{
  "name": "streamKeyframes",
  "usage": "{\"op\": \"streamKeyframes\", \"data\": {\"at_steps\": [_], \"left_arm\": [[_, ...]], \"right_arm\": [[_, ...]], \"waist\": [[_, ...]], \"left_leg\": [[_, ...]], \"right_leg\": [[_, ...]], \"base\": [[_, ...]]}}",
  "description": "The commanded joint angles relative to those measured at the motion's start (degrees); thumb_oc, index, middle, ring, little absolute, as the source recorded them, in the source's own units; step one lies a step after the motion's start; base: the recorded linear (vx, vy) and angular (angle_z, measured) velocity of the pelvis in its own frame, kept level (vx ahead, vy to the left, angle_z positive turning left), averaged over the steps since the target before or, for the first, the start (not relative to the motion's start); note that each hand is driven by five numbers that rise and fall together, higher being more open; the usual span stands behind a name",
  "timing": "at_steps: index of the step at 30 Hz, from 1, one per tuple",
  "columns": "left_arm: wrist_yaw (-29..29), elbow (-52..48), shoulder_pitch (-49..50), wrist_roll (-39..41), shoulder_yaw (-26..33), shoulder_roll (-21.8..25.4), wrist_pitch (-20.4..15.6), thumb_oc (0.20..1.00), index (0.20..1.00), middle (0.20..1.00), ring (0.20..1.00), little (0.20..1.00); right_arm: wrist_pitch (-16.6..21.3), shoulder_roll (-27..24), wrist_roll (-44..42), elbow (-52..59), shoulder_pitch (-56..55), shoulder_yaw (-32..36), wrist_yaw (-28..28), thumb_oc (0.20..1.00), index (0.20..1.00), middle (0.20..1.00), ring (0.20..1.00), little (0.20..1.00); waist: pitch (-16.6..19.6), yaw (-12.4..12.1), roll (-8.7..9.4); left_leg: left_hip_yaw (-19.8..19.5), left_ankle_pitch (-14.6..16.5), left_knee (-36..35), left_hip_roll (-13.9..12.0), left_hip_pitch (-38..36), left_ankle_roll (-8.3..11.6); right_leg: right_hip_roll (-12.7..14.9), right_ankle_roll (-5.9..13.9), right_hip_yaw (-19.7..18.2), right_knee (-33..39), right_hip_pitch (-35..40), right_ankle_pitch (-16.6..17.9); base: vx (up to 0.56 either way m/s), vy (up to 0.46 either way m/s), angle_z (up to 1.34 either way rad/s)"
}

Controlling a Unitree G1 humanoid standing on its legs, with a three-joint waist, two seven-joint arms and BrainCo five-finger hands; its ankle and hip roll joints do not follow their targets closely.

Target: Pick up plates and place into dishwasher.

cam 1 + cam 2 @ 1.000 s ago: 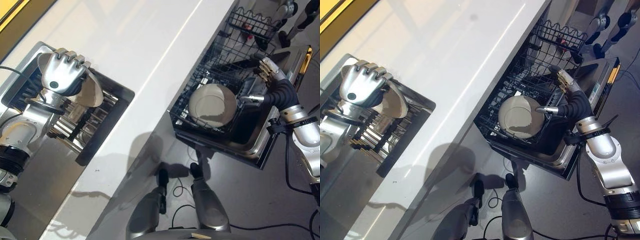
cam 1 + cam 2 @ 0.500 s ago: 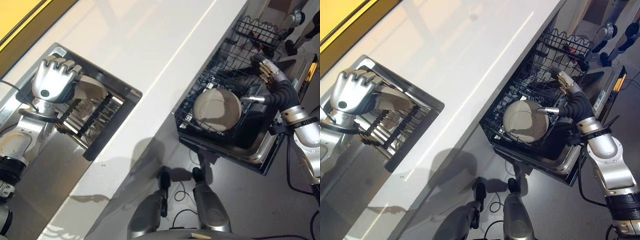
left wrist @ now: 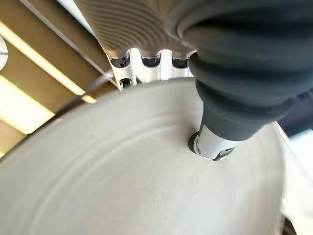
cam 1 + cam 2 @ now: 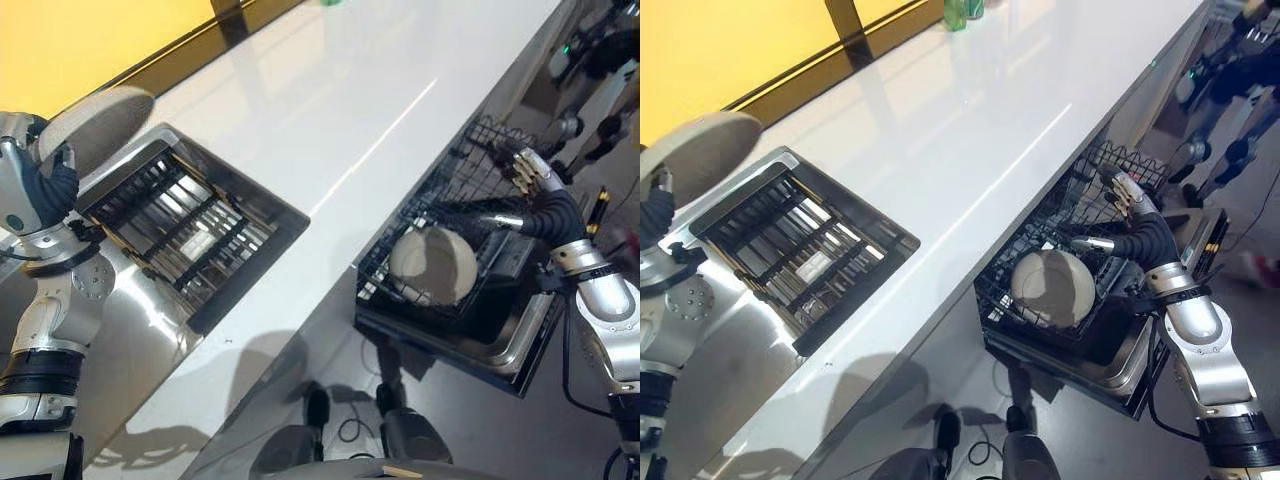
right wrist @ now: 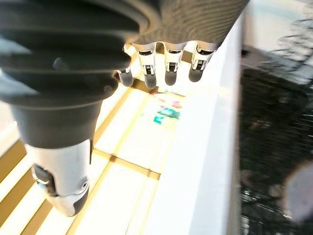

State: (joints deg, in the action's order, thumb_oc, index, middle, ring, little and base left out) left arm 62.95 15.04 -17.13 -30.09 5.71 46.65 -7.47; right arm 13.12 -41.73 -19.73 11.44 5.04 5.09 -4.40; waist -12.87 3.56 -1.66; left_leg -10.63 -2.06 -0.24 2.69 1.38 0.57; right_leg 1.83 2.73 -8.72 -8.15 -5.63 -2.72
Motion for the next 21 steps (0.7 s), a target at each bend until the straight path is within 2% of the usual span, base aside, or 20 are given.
{"op": "streamKeyframes", "data": {"at_steps": [1, 4, 5, 7, 11, 14, 17, 19, 21], "left_arm": [[-0.64, -4.6, -1.78, 4.11, 1.46, -0.85, -5.48, 0.2, 0.2, 0.2, 0.2, 0.2], [-3.73, -7.88, -2.37, 5.78, -0.16, -3.17, -7.33, 0.2, 0.2, 0.2, 0.2, 0.2], [-6.1, -9.12, -2.65, 7.68, -1.15, -4.48, -9.4, 0.2, 0.2, 0.2, 0.2, 0.2], [-10.17, -12.43, -3.23, 6.88, -3.47, -6.46, -10.13, 0.2, 0.2, 0.2, 0.2, 0.2], [-20.61, -17.74, -4.13, 12.51, -7.28, -9.04, -13.56, 0.2, 0.2, 0.2, 0.2, 0.2], [-34.56, -23.51, -4.51, 20.59, -11.39, -10.39, -16.29, 0.2, 0.2, 0.2, 0.2, 0.2], [-46.91, -28.6, -3.16, 28.96, -13.37, -10.65, -18.91, 0.2, 0.2, 0.2, 0.2, 0.2], [-52.87, -31.02, -2.25, 33.21, -13.64, -10.02, -20.69, 0.2, 0.2, 0.2, 0.2, 0.2], [-55.88, -32.56, -1.42, 35.86, -13.37, -9.36, -21.55, 0.2, 0.2, 0.2, 0.2, 0.2]], "right_arm": [[6.28, 1.93, -0.57, 6.9, 3.71, -0.45, 0.84, 1.0, 1.0, 1.0, 1.0, 1.0], [6.4, 3.79, 0.21, 9.59, 6.8, -2.77, 1.89, 1.0, 1.0, 1.0, 1.0, 1.0], [6.42, 4.83, 0.21, 10.62, 8.25, -3.97, 1.86, 1.0, 1.0, 1.0, 1.0, 1.0], [5.77, 6.14, 0.61, 12.23, 11.01, -6.17, 2.17, 1.0, 1.0, 1.0, 1.0, 1.0], [4.48, 7.74, 0.74, 14.02, 14.75, -9.95, 2.36, 1.0, 1.0, 1.0, 1.0, 1.0], [2.59, 8.67, 2.38, 14.8, 17.84, -13.77, 3.52, 1.0, 1.0, 1.0, 1.0, 1.0], [2.34, 8.25, 2.22, 15.41, 18.7, -14.99, 3.64, 1.0, 1.0, 1.0, 1.0, 1.0], [2.53, 7.8, 1.44, 15.5, 18.94, -15.27, 3.45, 1.0, 1.0, 1.0, 1.0, 1.0], [2.92, 7.53, 0.97, 15.31, 18.8, -15.54, 3.32, 1.0, 1.0, 1.0, 1.0, 1.0]], "waist": [[5.02, -1.48, 1.22], [5.59, -2.53, 1.72], [6.09, -3.13, 1.96], [6.83, -4.16, 2.37], [8.11, -6.18, 3.03], [9.41, -8.5, 3.52], [10.22, -10.31, 3.74], [10.7, -11.23, 3.78], [11.07, -11.83, 3.77]], "left_leg": [[0.59, 3.23, 1.64, 0.11, 0.12, -1.1], [-0.01, 3.29, 1.36, -0.1, -0.52, -1.17], [-0.37, 3.27, 1.27, -0.18, -0.74, -1.16], [-1.0, 3.21, 0.98, -0.36, -1.29, -1.19], [-2.8, 2.79, 0.38, -0.43, -2.01, -1.29], [-4.76, 2.17, -0.38, -0.19, -2.4, -1.36], [-6.19, 1.7, -0.63, 0.2, -2.37, -1.38], [-7.04, 1.33, -0.88, 0.49, -2.37, -1.32], [-7.71, 1.07, -0.97, 0.69, -2.36, -1.27]], "right_leg": [[2.99, 2.62, 1.15, -0.11, -0.56, 1.34], [2.93, 2.45, 1.9, 0.37, 0.58, 1.17], [2.9, 2.37, 2.36, 0.53, 1.09, 1.04], [2.79, 2.22, 3.3, 0.62, 2.07, 0.65], [2.24, 1.73, 4.89, 0.83, 3.67, 0.04], [1.41, 1.24, 6.49, 1.13, 4.96, -0.46], [0.86, 0.88, 7.8, 1.38, 5.7, -0.62], [0.62, 0.71, 8.61, 1.64, 6.13, -0.6], [0.5, 0.55, 9.19, 1.78, 6.42, -0.6]], "base": [[-0.03, -0.098, -0.01], [-0.04, -0.105, 0.02], [-0.04, -0.107, 0.07], [-0.05, -0.127, 0.11], [-0.05, -0.113, 0.21], [-0.07, -0.134, 0.32], [-0.06, -0.091, 0.3], [-0.05, -0.068, 0.35], [-0.04, -0.048, 0.32]]}}
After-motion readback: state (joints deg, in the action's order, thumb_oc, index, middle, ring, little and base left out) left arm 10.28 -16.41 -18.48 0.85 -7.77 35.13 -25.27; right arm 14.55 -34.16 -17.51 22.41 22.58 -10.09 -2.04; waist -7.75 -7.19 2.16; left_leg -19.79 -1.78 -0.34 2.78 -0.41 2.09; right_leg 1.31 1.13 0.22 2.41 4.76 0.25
